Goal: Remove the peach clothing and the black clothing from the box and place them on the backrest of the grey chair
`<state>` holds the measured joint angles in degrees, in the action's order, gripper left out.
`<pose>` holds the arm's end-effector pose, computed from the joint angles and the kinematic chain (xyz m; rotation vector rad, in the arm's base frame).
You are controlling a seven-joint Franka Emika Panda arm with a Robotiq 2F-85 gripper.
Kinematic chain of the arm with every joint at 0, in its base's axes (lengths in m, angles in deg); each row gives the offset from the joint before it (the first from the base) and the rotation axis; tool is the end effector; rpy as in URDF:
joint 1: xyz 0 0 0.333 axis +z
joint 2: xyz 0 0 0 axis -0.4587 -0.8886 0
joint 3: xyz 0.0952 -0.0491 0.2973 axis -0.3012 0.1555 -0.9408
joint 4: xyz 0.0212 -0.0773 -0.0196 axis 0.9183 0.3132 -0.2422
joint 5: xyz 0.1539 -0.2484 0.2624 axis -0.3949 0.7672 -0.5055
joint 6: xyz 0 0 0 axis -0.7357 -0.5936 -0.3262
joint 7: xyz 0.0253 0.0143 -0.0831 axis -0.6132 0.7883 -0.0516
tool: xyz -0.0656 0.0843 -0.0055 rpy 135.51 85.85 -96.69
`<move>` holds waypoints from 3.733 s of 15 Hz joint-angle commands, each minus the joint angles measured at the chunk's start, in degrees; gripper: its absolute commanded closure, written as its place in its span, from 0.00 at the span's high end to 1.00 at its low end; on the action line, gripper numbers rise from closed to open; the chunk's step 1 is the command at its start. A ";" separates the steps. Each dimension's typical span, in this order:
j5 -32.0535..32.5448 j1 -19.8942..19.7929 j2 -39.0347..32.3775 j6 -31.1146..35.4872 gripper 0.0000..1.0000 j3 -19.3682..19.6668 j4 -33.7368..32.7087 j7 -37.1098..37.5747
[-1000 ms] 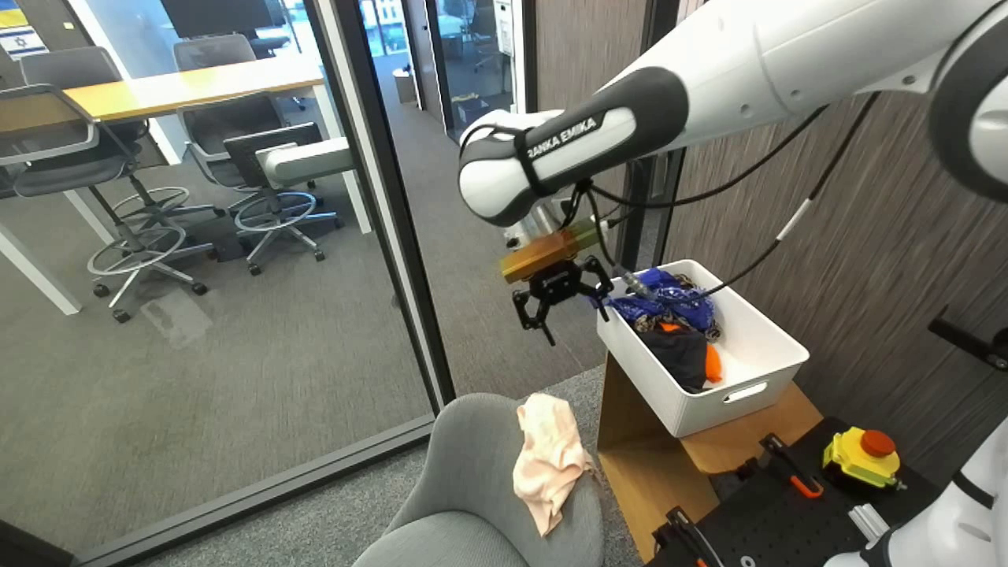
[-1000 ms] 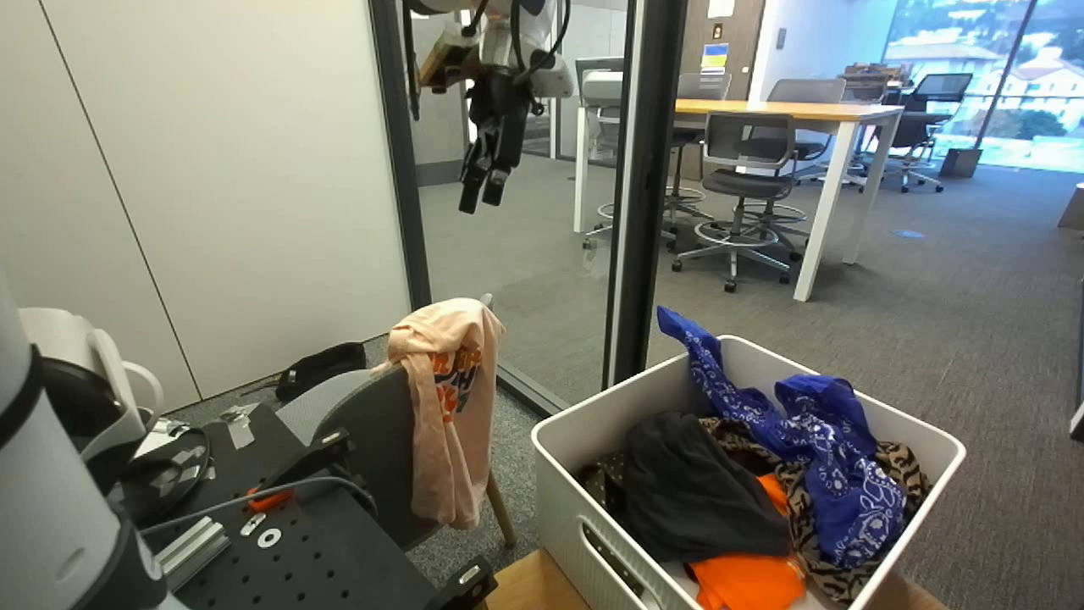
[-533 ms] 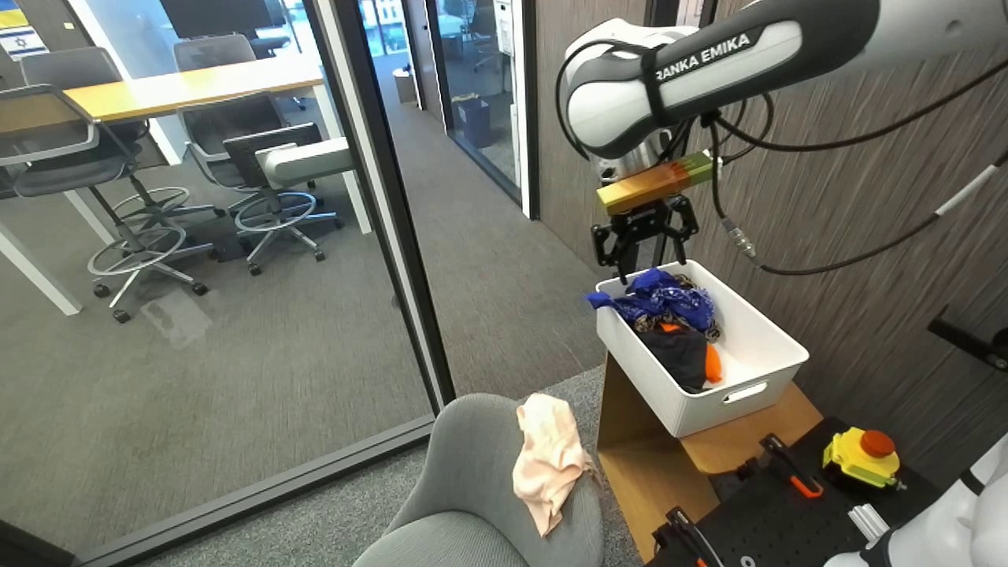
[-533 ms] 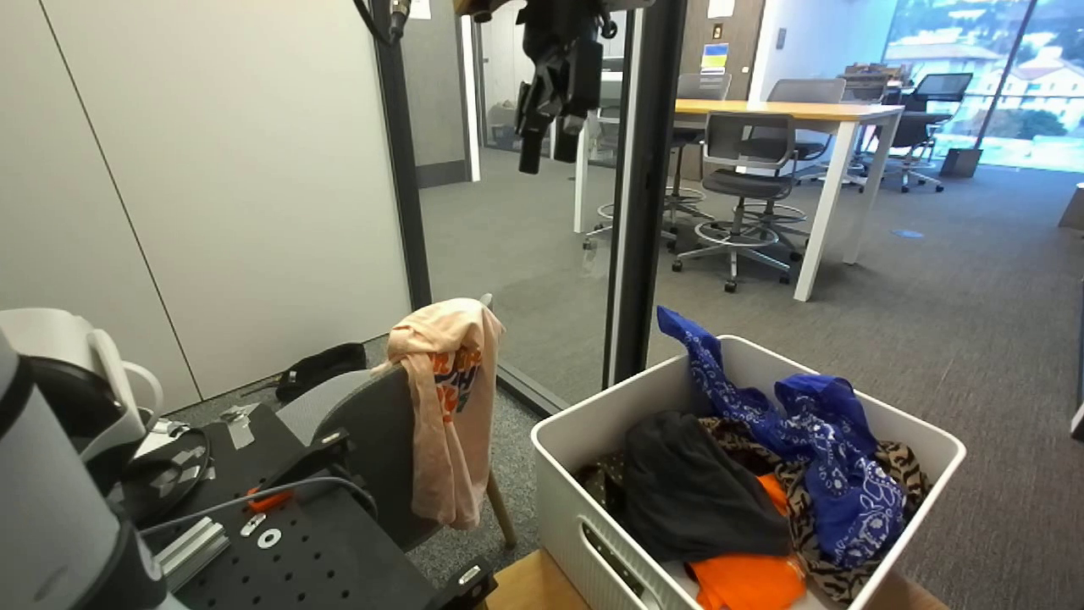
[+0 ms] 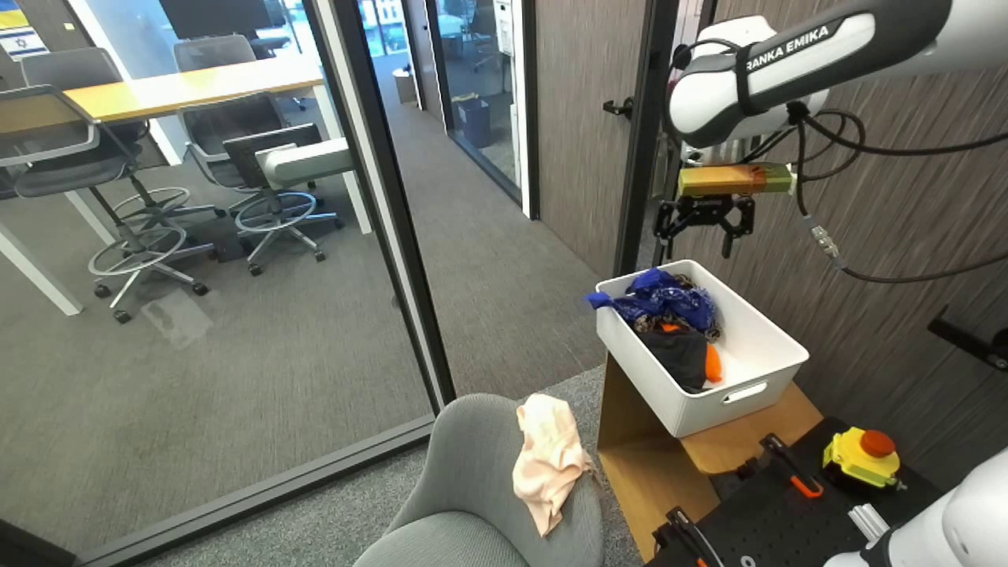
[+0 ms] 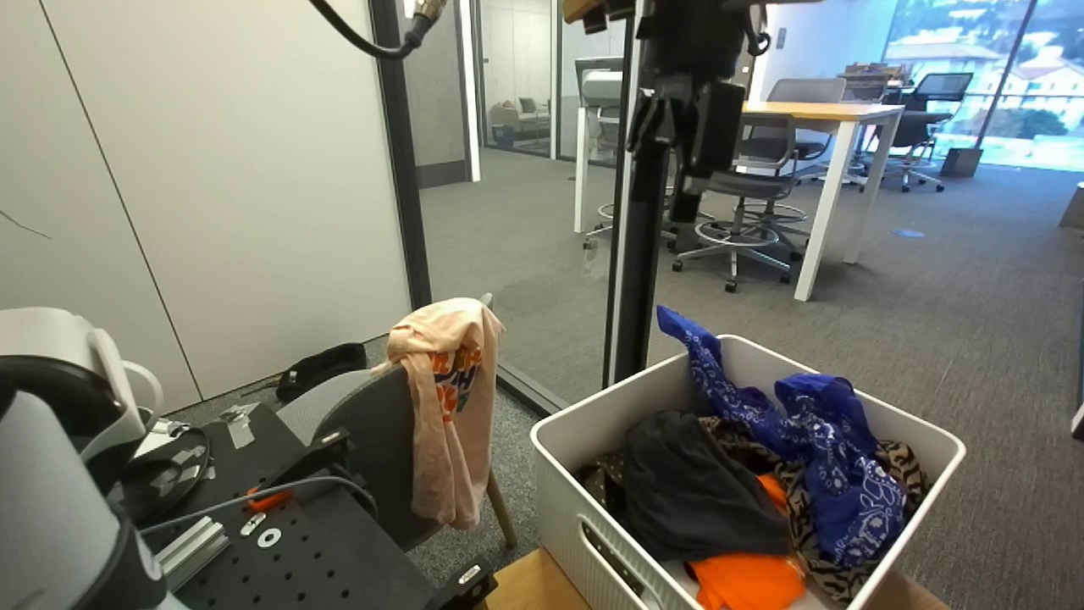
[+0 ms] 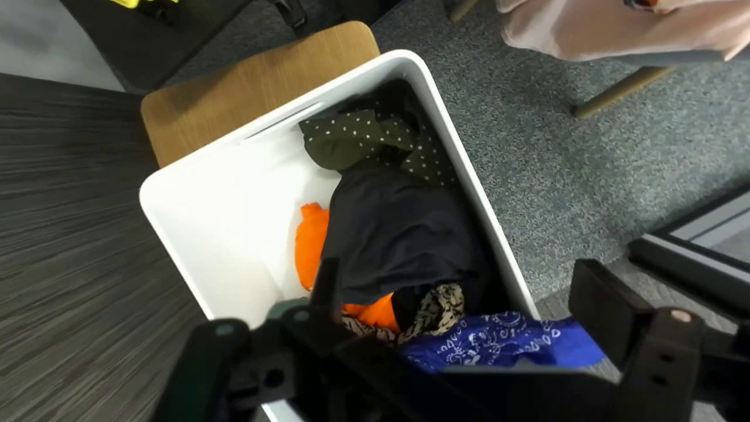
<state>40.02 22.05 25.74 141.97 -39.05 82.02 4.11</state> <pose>0.4839 -0.1036 0.4134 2.9443 -0.9893 -0.2080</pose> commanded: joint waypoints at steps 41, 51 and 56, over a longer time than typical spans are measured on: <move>-25.01 -8.15 -45.38 36.15 1.00 2.36 -7.03 -2.32; -25.12 -8.32 -46.00 35.90 1.00 2.29 -7.66 -2.18; -25.22 -8.51 -45.92 36.00 0.69 2.21 -7.75 -2.41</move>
<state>16.48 14.04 -19.31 177.39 -36.61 75.72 1.93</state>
